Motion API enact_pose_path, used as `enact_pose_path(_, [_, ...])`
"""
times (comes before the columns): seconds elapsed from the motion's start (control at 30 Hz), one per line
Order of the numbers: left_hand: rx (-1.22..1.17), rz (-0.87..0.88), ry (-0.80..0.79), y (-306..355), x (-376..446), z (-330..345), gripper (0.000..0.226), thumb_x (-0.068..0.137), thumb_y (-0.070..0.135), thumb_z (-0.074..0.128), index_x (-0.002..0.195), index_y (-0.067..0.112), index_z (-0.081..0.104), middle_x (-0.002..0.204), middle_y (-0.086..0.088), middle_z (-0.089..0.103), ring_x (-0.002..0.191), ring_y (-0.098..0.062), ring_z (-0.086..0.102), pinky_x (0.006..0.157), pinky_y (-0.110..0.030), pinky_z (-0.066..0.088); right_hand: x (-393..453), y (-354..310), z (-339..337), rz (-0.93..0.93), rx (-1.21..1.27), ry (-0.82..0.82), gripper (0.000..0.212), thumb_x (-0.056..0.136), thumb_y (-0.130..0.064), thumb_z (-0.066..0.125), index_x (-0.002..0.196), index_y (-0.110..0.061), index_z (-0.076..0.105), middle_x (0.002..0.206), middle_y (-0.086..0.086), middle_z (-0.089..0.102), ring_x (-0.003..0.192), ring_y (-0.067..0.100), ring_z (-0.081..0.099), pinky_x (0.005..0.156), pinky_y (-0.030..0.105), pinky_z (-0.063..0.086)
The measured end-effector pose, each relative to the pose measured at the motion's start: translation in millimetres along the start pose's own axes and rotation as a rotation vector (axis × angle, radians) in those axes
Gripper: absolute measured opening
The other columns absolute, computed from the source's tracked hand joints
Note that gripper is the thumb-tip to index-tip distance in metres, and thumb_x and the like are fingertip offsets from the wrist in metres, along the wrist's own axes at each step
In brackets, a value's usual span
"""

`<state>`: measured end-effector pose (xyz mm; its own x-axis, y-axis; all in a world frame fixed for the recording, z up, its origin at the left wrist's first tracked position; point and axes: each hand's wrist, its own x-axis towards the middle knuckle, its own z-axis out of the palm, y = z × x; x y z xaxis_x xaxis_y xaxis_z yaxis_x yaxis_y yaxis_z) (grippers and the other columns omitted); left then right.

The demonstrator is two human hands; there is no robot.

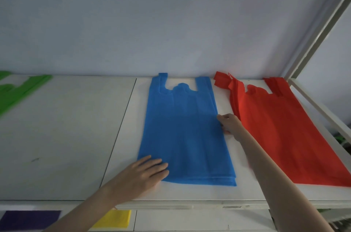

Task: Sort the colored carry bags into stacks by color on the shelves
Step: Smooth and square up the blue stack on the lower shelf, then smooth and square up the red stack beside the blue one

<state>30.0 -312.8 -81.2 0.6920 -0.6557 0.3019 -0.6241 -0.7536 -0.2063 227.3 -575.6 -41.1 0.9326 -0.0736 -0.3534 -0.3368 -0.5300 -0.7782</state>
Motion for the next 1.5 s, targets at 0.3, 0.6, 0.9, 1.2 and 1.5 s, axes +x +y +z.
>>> enact_pose_path(0.3, [-0.043,0.012,-0.017,-3.8,2.7,0.1,0.035,0.096,0.005,0.024,0.114,0.020,0.049,0.108,0.007,0.072,0.105,-0.011,0.063,0.099,-0.035,0.036,-0.1,-1.4,1.3,-0.016,-0.028,-0.001,0.033,0.090,-0.022,0.055,0.114,0.001,0.057,0.091,0.008,0.052,0.068,0.019,0.051,0.067,0.028,0.045])
enact_pose_path(0.6, [-0.148,-0.041,-0.063,1.7,-1.2,-4.3,0.031,0.088,0.017,0.036,0.115,0.024,0.050,0.111,0.009,0.071,0.110,-0.013,0.057,0.086,-0.028,0.055,4.8,0.8,3.3,-0.008,-0.194,-0.066,0.043,0.081,-0.008,0.065,0.121,-0.001,0.051,0.099,0.015,0.058,0.084,0.026,0.055,0.086,0.039,0.052])
enact_pose_path(0.9, [-0.227,-0.058,-0.177,2.8,-14.2,-7.0,0.052,0.098,0.029,0.015,0.111,0.028,0.066,0.113,0.009,0.070,0.112,-0.009,0.053,0.093,-0.028,0.042,-0.6,-6.8,-2.3,-0.015,-0.344,-0.195,0.027,0.078,-0.009,0.067,0.101,0.005,0.063,0.059,0.005,0.048,0.052,0.015,0.044,0.050,0.024,0.036])
enact_pose_path(1.2, [-0.366,-0.207,-0.116,-13.3,22.9,-17.8,0.051,0.098,0.046,0.024,0.088,0.033,0.072,0.081,0.024,0.067,0.076,0.008,0.052,0.069,-0.008,0.043,10.6,-7.3,-6.9,-0.133,-0.330,-0.008,0.019,0.089,-0.013,0.052,0.097,0.000,0.062,0.088,0.013,0.058,0.073,0.024,0.050,0.063,0.029,0.038])
enact_pose_path(1.5, [-0.624,-0.578,-0.242,0.5,181.1,-27.6,0.033,0.098,0.032,0.041,0.129,0.025,0.050,0.125,0.015,0.055,0.109,-0.004,0.055,0.095,-0.020,0.044,36.1,9.4,-103.5,-0.458,-0.550,0.078,0.030,0.087,-0.007,0.052,0.115,-0.005,0.061,0.119,0.012,0.063,0.114,0.026,0.056,0.094,0.028,0.040])
